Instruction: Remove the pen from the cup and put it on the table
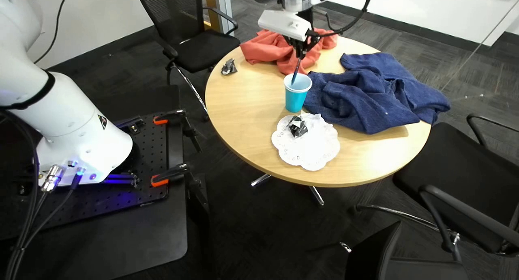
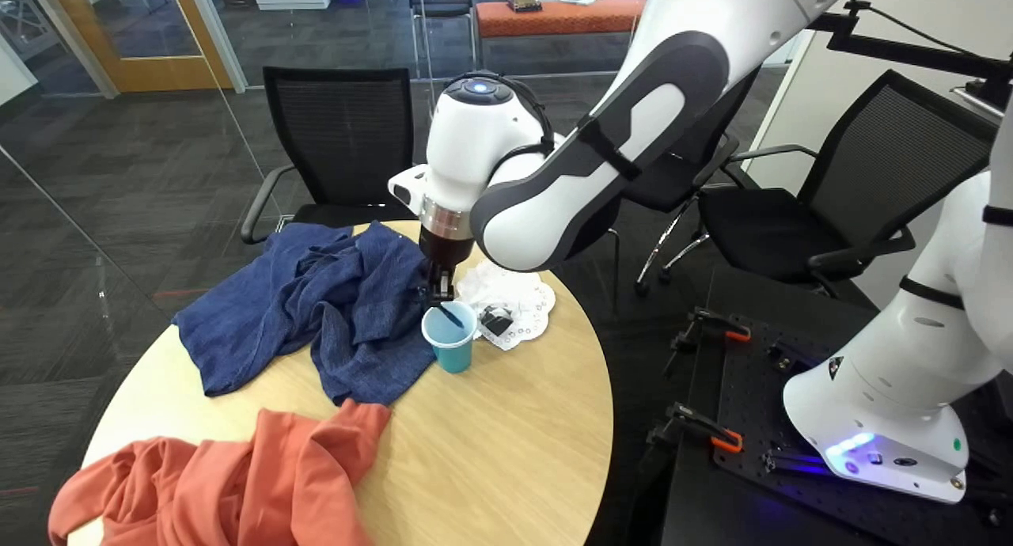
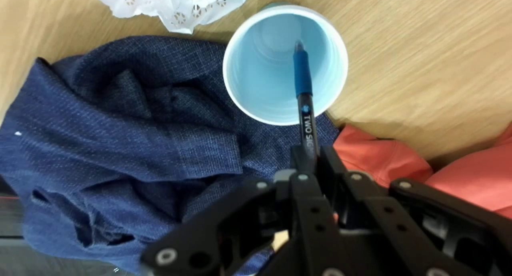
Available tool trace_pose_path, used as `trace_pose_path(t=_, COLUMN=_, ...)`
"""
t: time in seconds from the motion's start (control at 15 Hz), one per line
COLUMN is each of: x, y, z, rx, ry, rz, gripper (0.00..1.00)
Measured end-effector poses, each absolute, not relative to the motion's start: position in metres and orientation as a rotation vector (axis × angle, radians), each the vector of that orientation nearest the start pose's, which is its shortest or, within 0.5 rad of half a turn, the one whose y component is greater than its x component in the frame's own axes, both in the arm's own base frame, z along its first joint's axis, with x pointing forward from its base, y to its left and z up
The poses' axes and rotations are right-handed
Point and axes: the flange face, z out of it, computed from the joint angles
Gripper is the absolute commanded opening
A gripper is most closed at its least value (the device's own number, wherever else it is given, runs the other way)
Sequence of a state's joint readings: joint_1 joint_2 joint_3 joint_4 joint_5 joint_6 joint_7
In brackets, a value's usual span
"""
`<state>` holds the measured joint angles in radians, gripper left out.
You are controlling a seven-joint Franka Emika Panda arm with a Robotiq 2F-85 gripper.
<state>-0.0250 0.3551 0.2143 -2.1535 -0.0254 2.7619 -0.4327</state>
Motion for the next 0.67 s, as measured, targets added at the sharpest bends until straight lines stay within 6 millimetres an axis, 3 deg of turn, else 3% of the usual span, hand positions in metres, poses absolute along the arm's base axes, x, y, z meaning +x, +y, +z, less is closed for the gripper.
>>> trace_pose_path(t=0.33, x=0.547, y=0.124, z=0.317, rx=-2.938, ry=-0.992, rz=-0.504, gripper=0.03)
trace_pose_path(t=0.47, x=0.532, y=0.133, z=0.325, rx=-2.933, ry=-1.028, rz=-0.511, gripper=0.03)
trace_pose_path(t=0.67, x=0.511, y=0.152, z=0.32, rx=-2.913, ry=-1.089, rz=-0.48, gripper=0.03)
